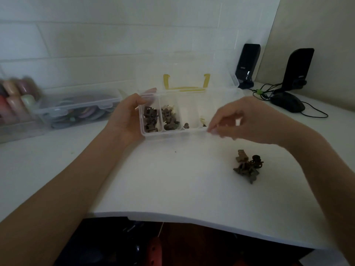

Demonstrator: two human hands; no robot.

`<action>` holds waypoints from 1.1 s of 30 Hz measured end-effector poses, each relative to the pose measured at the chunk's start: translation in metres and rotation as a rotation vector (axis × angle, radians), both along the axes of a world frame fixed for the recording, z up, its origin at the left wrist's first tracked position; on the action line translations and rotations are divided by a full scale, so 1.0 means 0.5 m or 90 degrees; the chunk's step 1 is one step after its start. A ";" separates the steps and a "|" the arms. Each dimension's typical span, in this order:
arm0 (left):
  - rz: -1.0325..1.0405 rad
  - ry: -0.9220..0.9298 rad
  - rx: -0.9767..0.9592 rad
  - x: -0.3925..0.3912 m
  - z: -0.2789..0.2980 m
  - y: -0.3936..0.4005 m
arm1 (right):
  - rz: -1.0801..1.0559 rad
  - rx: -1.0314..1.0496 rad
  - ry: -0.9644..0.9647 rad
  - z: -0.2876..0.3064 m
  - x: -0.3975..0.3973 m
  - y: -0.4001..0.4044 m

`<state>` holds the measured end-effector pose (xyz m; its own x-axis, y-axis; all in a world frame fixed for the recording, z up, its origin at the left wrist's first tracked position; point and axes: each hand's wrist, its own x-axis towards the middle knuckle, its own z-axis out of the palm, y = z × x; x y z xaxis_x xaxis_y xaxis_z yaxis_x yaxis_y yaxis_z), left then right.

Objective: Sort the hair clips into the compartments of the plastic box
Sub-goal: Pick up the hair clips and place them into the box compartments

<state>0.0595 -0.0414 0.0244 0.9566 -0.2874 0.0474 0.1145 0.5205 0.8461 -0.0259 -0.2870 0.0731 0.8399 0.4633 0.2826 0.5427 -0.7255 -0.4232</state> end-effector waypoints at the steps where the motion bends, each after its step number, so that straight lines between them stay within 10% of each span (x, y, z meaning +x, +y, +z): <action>1: 0.001 0.006 -0.008 0.000 0.000 0.002 | -0.024 -0.057 0.060 0.004 -0.001 -0.006; 17: -0.009 0.014 -0.002 0.005 0.001 0.003 | -0.214 -0.321 0.477 -0.002 -0.015 -0.027; 28: -0.011 0.003 0.006 0.003 0.003 0.002 | -0.080 -0.092 0.189 -0.068 0.033 0.023; 33: -0.010 0.008 -0.024 0.003 0.002 0.003 | -0.025 -0.066 0.253 -0.063 0.037 0.007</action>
